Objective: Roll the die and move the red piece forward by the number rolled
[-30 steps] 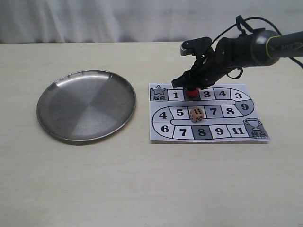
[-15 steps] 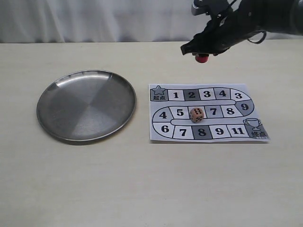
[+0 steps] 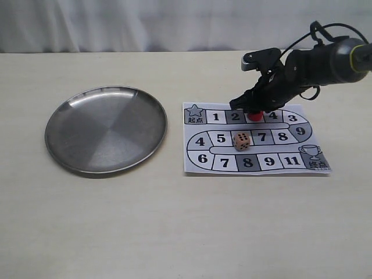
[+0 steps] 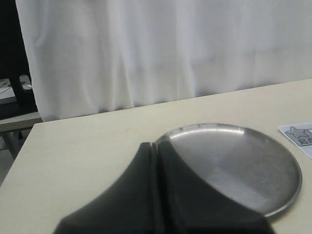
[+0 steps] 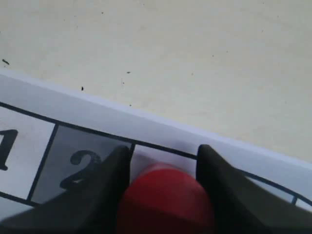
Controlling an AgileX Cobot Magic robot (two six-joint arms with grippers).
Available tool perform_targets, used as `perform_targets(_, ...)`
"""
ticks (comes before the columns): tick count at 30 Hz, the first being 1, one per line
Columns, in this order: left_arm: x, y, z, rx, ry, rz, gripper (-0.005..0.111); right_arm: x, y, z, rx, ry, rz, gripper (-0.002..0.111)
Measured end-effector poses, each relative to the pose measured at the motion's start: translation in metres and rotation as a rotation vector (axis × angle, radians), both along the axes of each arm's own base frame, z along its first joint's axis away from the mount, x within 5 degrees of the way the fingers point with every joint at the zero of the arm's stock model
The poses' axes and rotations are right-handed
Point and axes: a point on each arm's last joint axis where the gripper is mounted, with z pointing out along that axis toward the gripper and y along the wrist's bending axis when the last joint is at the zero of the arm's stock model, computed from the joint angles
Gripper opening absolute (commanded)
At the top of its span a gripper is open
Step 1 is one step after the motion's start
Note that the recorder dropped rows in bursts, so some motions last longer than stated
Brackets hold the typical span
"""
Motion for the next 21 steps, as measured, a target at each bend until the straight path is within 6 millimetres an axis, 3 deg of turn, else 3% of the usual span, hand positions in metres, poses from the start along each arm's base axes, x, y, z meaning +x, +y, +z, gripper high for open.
perform_targets(11, 0.000, 0.000, 0.000, 0.000, 0.000, 0.000, 0.000, 0.000, 0.000, 0.001, 0.001, 0.003, -0.001, 0.005)
perform_targets(16, 0.000, 0.000, 0.000, 0.000, 0.000, 0.000, 0.000, 0.000, 0.000, 0.001, 0.008, 0.008, -0.014, 0.016)
perform_targets(21, 0.000, 0.000, 0.000, 0.000, 0.000, 0.000, 0.000, -0.005, 0.000, 0.012, 0.008, 0.035, -0.015, 0.019)
